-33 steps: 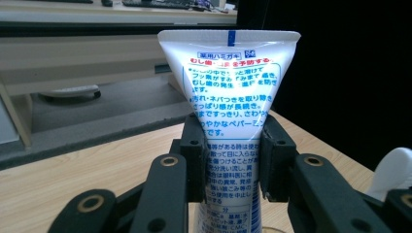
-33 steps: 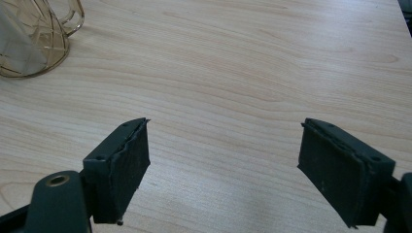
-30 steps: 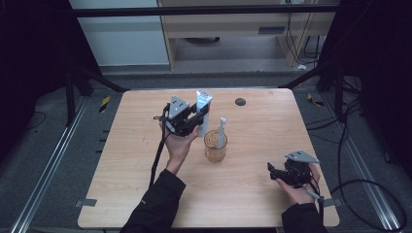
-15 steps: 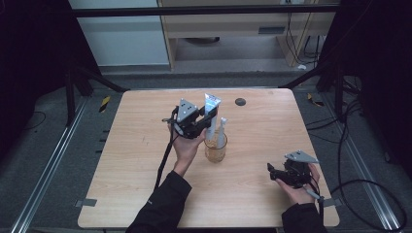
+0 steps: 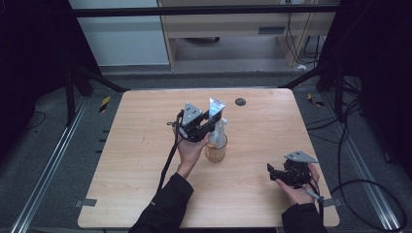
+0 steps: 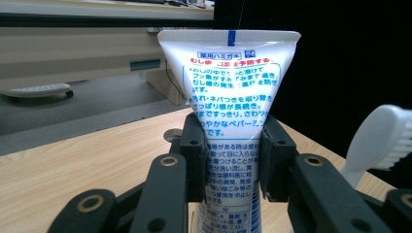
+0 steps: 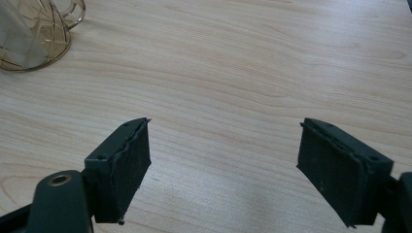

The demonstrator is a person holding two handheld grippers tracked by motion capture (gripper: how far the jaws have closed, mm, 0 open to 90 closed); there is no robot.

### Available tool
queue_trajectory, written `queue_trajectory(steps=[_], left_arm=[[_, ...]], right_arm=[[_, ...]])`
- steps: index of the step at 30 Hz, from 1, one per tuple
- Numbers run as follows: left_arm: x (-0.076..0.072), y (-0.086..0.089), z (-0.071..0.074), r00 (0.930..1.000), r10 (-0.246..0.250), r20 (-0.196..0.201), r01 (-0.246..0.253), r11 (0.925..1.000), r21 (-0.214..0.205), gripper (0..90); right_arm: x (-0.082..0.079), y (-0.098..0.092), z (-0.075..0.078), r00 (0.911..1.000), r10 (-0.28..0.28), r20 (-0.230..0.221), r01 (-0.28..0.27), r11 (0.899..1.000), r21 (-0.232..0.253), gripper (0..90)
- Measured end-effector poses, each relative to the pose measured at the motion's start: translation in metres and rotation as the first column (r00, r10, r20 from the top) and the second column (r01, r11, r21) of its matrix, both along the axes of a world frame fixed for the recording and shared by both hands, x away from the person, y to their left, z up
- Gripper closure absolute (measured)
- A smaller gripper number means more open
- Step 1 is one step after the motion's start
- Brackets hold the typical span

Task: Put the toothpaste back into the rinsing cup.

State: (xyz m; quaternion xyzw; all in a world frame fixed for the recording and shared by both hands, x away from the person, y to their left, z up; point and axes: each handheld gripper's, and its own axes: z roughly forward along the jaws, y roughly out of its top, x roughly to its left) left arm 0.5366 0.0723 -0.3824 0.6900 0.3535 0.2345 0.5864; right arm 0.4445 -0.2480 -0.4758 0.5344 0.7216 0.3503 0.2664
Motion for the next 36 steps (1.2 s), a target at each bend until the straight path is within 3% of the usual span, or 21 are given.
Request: queue_trajectory(steps=[25,36], left_arm=[[-0.005,-0.002,-0.032,0.9994,0.0,-0.034,0.001,0.9997,0.025,67.3],[-0.002,-0.001,-0.045,0.9969,0.0,-0.079,0.005,0.998,0.063,66.5]], right_arm=[[0.0,0.001,-0.001,1.0,0.003,-0.007,-0.003,1.0,-0.01,19.2],[0.001,0.001,-0.002,0.9999,0.004,-0.012,-0.004,1.0,-0.008,18.9]])
